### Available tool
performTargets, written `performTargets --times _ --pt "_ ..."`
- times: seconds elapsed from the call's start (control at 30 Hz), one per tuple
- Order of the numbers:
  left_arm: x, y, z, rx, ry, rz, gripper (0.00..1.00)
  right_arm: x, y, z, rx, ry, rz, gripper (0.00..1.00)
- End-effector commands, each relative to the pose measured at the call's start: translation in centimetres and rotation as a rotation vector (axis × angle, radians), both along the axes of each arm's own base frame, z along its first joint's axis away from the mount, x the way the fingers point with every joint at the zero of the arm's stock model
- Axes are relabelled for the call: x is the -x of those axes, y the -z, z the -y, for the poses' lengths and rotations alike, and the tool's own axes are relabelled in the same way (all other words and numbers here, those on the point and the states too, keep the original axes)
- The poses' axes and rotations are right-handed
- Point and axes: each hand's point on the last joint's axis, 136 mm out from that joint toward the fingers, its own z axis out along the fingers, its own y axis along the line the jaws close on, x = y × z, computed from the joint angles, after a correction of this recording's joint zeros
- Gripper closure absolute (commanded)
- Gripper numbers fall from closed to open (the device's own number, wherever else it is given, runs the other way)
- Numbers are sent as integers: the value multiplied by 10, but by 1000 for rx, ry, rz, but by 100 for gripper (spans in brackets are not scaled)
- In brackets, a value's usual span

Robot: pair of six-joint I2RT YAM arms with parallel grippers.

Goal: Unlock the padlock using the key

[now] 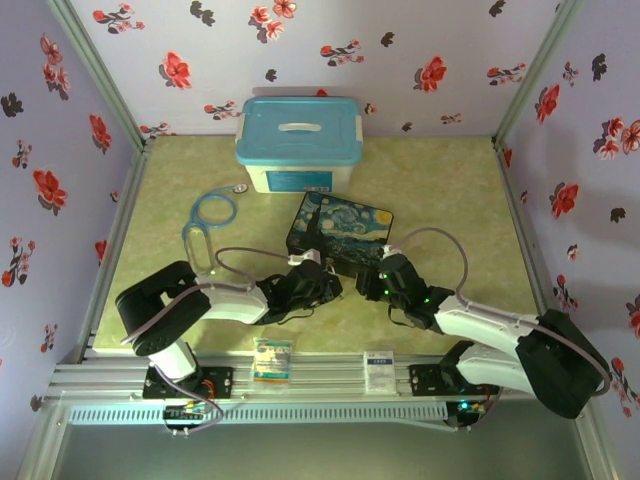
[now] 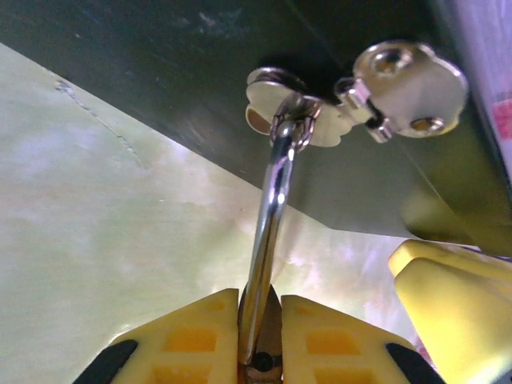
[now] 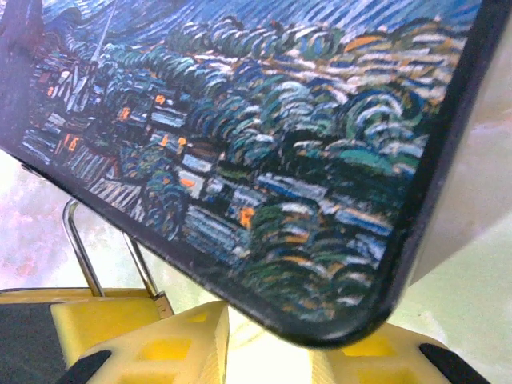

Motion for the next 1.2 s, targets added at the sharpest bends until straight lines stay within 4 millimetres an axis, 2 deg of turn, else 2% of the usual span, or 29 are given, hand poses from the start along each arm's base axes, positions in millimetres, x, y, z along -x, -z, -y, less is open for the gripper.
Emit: performTargets --times 0.0,0.13,0.37,0.5,0.77,0.9,1.1,1.17 --pt "22 54 -65 -375 6 -81 95 -12 -12 -4 -26 27 33 72" --pt "16 46 -71 -501 35 -34 92 -13 -7 -4 -20 30 30 74" --pt "13 60 -72 -625 76 -22 93 -12 -3 -6 -23 28 14 75" --pt "7 51 -84 -748 75 25 93 -12 -1 -6 -25 31 9 75" --pt "2 40 -94 -887 80 66 90 -12 6 -7 -23 32 -4 76" --pt "3 42 -92 -867 75 64 89 -13 9 -8 -23 36 -10 76" --pt "2 34 -81 -795 83 65 88 -13 3 -14 -61 14 5 75" --pt "2 30 -76 -771 86 67 84 -13 2 -14 -61 9 9 75"
